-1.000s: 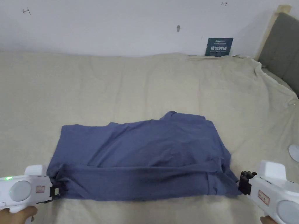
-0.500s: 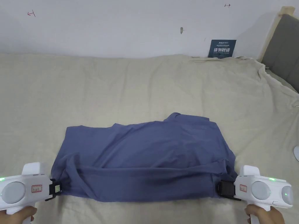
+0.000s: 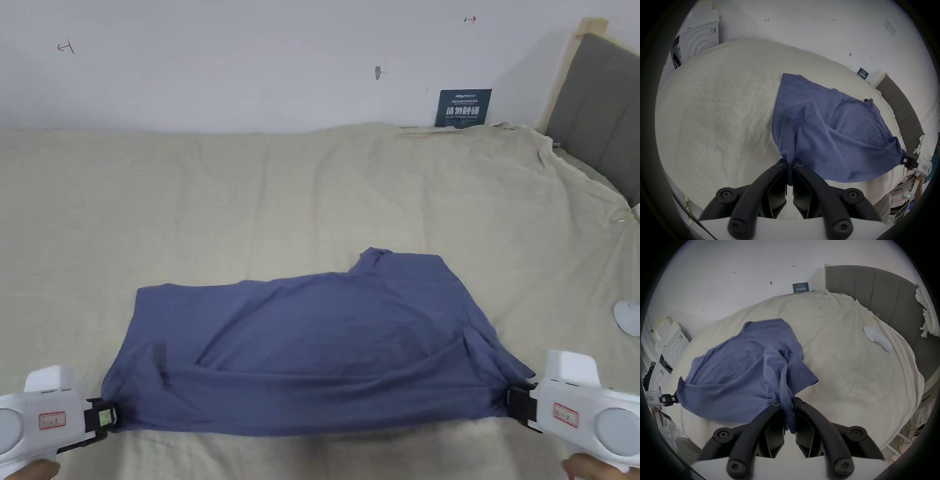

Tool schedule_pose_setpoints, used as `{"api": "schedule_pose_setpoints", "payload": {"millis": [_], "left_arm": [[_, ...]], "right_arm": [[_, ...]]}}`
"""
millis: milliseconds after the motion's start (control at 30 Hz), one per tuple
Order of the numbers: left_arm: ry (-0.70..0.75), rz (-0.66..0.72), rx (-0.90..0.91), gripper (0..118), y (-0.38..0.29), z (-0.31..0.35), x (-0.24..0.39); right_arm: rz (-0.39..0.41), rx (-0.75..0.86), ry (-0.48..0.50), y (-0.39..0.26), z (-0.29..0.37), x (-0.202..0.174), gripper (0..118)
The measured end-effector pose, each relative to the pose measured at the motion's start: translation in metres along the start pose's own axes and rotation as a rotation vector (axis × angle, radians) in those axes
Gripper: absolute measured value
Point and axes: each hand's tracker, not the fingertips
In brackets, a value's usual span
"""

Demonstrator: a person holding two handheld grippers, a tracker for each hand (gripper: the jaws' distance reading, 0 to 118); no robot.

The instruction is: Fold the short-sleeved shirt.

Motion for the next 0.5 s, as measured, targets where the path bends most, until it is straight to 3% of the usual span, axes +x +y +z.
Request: {"api": "schedule_pose_setpoints", "payload": {"millis": [233, 500], "left_arm": [[-0.019, 0.011, -0.056, 3, -0.05, 0.029, -0.022], [0.042, 0.019, -0.098, 3, -0.092, 0.007, -0.025]], "right_arm": [[-0.044, -0.037, 0.015, -0.052, 0.037, 0.021, 6], [-0.053, -0.125, -0.048, -0.094, 0.005, 0.023, 6]]}}
